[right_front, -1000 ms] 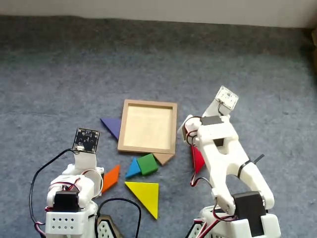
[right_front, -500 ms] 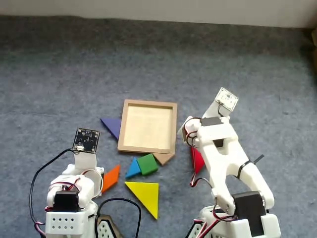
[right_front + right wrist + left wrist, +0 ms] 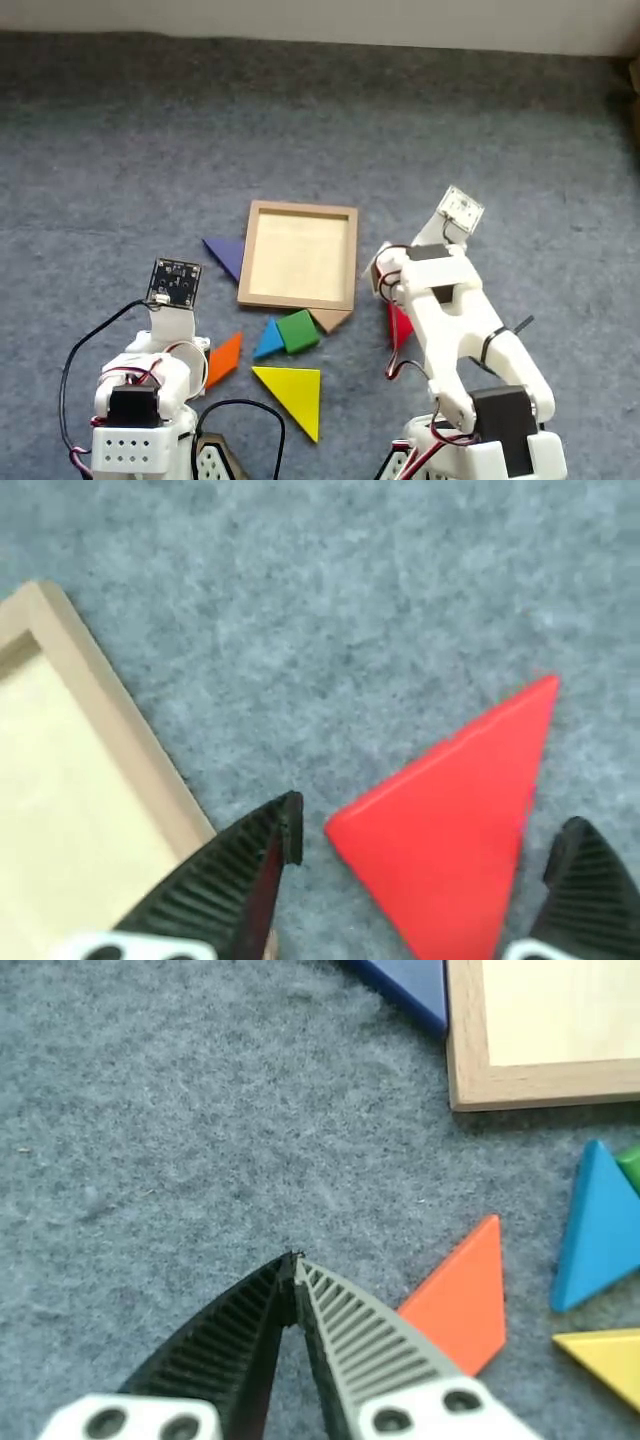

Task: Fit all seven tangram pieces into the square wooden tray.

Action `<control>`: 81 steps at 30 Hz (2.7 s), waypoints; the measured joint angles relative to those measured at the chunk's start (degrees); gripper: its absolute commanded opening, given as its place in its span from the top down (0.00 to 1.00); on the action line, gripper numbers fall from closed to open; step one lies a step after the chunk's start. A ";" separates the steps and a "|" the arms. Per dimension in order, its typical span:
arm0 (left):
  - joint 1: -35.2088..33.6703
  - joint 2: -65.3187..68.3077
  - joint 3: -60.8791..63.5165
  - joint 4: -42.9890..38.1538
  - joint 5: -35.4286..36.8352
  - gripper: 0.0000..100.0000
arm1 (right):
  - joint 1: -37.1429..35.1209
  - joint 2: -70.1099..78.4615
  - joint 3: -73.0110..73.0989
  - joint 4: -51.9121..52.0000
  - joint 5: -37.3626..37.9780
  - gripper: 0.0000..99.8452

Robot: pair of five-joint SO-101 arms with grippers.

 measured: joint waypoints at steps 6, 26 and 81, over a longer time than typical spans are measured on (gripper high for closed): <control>0.00 0.00 0.00 0.00 0.00 0.99 | 0.00 5.80 0.97 -1.76 0.00 0.63; 0.00 0.00 0.00 0.00 0.00 0.99 | 0.35 9.58 -4.92 7.91 0.00 0.81; 0.00 0.00 0.00 0.00 0.00 0.99 | -20.13 15.56 -28.75 8.26 25.67 0.93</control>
